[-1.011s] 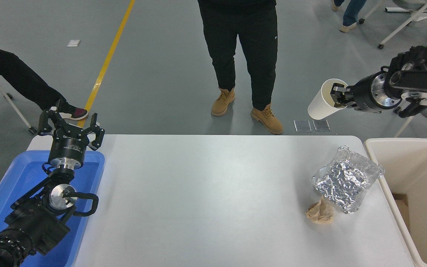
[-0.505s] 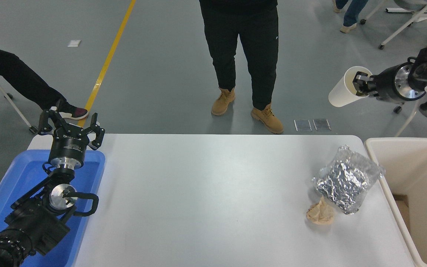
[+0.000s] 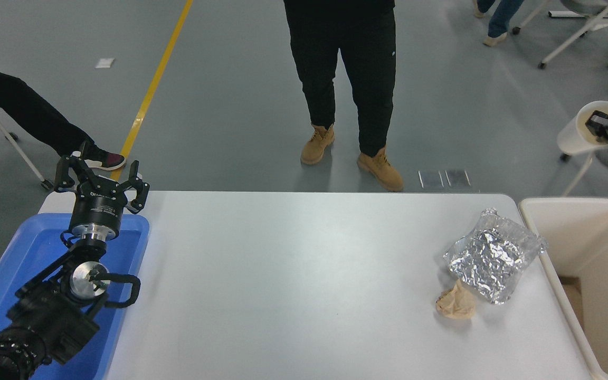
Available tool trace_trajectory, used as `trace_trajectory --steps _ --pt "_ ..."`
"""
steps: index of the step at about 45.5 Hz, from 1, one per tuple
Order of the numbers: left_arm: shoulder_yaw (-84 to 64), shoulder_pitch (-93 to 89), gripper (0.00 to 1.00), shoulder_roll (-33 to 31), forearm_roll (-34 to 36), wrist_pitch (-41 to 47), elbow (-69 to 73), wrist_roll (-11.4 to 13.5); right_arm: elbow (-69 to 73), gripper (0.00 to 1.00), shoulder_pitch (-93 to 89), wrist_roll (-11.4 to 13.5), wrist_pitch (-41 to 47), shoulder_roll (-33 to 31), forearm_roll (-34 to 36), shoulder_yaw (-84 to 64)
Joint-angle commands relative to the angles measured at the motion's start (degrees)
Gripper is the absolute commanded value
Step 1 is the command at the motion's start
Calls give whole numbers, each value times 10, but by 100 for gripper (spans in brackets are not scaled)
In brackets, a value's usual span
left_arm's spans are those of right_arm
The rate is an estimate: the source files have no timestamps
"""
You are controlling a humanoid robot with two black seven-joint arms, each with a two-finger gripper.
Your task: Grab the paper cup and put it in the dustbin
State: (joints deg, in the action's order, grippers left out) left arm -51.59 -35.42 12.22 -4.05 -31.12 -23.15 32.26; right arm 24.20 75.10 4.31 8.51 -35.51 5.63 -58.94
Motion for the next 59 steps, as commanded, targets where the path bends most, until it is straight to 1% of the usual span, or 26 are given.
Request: trace_trajectory --steps 1,11,20,35,49,50,52,55,59 --pt "0 0 99 -1 0 0 0 0 -94 0 -105 2 -26 -18 40 28" --pt "0 0 99 0 0 0 -1 0 -150 0 -199 3 -54 -18 41 98" --pt "0 0 99 0 0 0 0 0 -168 0 -272 3 -88 -6 41 164" --pt "0 0 99 0 0 0 0 0 -169 0 -364 3 -135 56 43 190" --pt "0 0 99 0 0 0 -1 0 -168 0 -386 3 -147 80 43 196" --pt "0 0 99 0 0 0 0 0 -168 2 -387 3 -147 80 43 196" --pt "0 0 99 0 0 0 0 0 -168 11 -388 3 -147 81 43 196" --pt "0 0 99 0 0 0 0 0 -168 28 -389 3 -147 81 44 196" --pt "0 0 99 0 0 0 0 0 -168 49 -389 3 -147 80 44 195"
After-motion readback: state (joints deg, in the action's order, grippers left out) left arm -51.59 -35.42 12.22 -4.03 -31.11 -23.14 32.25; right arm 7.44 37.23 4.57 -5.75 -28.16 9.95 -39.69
